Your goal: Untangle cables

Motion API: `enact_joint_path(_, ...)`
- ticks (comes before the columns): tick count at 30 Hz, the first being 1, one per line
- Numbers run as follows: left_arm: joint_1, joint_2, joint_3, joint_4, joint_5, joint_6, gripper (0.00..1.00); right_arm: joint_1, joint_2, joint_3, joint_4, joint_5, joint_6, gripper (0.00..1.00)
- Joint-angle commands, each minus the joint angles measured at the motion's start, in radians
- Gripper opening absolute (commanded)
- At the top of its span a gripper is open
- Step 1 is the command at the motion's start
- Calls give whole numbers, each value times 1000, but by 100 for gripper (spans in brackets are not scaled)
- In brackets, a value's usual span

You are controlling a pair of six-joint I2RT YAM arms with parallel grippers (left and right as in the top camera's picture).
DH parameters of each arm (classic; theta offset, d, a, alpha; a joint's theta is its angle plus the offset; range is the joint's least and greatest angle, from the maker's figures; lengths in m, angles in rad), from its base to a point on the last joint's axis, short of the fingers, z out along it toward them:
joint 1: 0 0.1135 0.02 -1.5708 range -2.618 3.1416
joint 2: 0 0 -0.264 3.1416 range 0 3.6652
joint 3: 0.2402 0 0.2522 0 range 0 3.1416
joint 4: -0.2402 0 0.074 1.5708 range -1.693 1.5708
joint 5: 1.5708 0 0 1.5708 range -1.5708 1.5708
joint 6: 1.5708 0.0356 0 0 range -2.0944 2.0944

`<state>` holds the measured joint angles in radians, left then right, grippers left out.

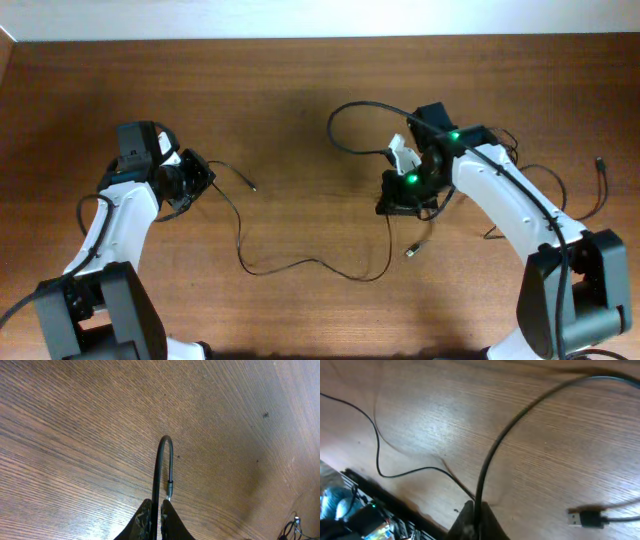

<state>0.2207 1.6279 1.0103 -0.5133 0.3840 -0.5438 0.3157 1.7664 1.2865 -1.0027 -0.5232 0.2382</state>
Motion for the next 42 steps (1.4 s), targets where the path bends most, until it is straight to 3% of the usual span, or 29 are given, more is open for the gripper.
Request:
enact_joint_path(1, -5, -6, -2, 0, -7, -6, 9, 53, -10, 29, 47, -120, 34, 4)
enact_joint_path(4, -5, -6, -2, 0, -7, -6, 8, 71, -10, 82, 215, -565, -50, 4)
enact_joint_path(7, -5, -6, -2, 0, -7, -6, 8, 71, -10, 88, 362, -805, -51, 4)
enact_joint_path(9, -5, -6, -2, 0, -7, -6, 8, 71, -10, 86, 351, -741, -51, 4)
enact_joint_path(13, -5, -6, -2, 0, -7, -6, 8, 71, -10, 84, 202, -418, -50, 4)
enact_joint_path(20, -5, -6, -2, 0, -7, -6, 8, 70, 4, -26, 192, -322, -50, 4)
enact_joint_path(26, -5, -6, -2, 0, -7, -6, 8, 69, 6, -30, 142, 6, -46, 4)
enact_joint_path(37, -5, -6, -2, 0, -7, -6, 8, 120, 87, -41, 147, -30, -43, 5)
enact_joint_path(40, -5, -6, -2, 0, -7, -6, 8, 219, 90, -41, 183, -29, -58, 23)
enact_joint_path(42, -5, -6, -2, 0, -7, -6, 8, 283, 90, -41, 222, -13, -109, 22)
